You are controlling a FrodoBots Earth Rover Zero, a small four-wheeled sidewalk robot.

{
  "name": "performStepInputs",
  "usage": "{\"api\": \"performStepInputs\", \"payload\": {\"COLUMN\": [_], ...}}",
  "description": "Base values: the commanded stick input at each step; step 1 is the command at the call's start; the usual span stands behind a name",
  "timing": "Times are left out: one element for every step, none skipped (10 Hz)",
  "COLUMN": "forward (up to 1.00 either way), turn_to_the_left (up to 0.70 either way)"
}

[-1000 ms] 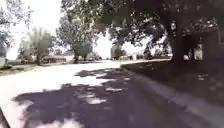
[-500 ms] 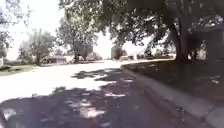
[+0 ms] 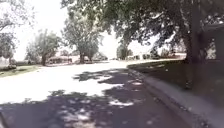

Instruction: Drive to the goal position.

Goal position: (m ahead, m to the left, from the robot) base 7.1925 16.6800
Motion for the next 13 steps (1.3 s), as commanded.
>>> {"api": "performStepInputs", "payload": {"forward": [0.70,0.70,0.70,0.70,0.70,0.70,0.70,0.70,0.70,0.70,0.70,0.70,0.70], "turn_to_the_left": [0.00,0.00,0.00,0.00,0.00,0.00,0.00,0.00,0.00,0.00,0.00,0.00,0.00]}}
